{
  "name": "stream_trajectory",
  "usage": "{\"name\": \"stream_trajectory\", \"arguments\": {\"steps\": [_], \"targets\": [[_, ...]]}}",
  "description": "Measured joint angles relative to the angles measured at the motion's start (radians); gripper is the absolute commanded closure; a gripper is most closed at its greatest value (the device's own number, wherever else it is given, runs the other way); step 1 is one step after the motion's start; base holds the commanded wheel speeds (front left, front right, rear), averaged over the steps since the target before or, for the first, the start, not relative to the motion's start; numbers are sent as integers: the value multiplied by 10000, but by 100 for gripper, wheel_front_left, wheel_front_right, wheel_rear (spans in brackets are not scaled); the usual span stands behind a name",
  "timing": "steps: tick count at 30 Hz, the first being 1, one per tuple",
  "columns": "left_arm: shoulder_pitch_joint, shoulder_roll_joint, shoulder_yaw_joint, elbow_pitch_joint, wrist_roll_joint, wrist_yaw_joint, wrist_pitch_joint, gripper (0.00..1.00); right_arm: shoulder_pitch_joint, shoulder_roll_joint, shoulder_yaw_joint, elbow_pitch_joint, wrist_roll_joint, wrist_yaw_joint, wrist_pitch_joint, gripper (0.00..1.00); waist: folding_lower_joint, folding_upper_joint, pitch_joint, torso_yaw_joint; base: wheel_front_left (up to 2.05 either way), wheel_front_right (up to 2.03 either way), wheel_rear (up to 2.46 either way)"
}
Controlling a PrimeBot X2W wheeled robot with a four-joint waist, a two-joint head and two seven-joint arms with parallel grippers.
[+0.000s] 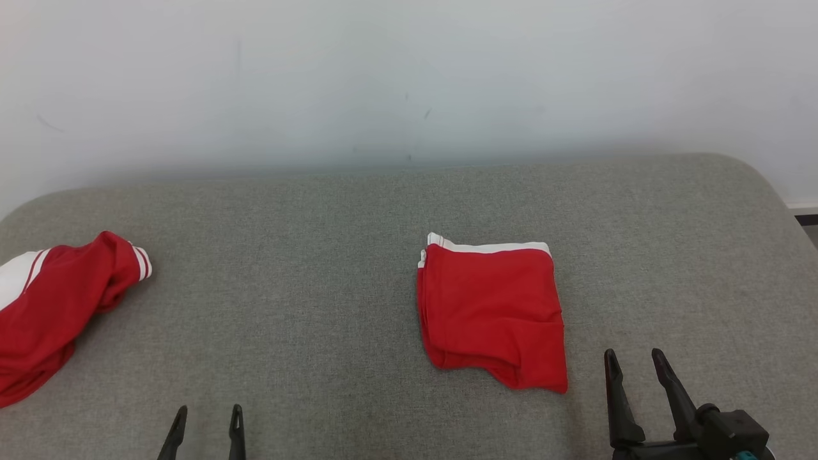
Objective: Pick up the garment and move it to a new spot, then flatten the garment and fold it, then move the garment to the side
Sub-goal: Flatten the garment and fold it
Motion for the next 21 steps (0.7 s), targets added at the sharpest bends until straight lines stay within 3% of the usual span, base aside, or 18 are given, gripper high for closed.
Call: {"name": "stream_trajectory", "arguments": {"steps": [21], "targets": [[-11,4,82,86,255,-157,0,0,32,40,-2,61,-25,0,0,0,1,1,86,79,0,0,0]]}}
